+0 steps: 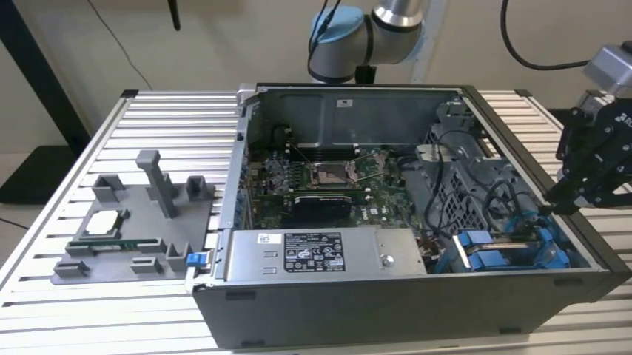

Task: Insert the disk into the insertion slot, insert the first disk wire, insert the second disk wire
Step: 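Insert the second disk wire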

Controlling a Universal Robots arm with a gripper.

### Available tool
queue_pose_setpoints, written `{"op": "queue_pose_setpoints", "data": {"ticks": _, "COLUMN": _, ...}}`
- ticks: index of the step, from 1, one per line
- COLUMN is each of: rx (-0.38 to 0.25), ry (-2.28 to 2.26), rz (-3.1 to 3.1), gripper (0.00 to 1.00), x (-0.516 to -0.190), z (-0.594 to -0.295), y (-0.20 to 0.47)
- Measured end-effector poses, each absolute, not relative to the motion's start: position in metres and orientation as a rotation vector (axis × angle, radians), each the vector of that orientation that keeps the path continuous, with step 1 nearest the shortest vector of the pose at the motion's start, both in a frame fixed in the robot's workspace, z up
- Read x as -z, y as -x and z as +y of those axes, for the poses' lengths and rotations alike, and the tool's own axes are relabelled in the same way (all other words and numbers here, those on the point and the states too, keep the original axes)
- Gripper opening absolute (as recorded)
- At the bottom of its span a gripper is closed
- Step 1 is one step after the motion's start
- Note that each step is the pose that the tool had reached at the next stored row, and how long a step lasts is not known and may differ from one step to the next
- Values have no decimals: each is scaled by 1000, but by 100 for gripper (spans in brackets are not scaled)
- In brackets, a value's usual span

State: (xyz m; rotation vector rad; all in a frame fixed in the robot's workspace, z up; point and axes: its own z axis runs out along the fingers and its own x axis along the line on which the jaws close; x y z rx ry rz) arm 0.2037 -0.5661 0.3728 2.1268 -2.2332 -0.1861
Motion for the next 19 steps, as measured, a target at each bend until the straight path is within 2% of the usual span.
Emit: {"op": "queue_pose_setpoints", "data": {"ticks": 19, "rx": 209, "ry": -2124, "rz": -2217, "gripper": 100, "x": -364, "z": -564, "y": -204}}
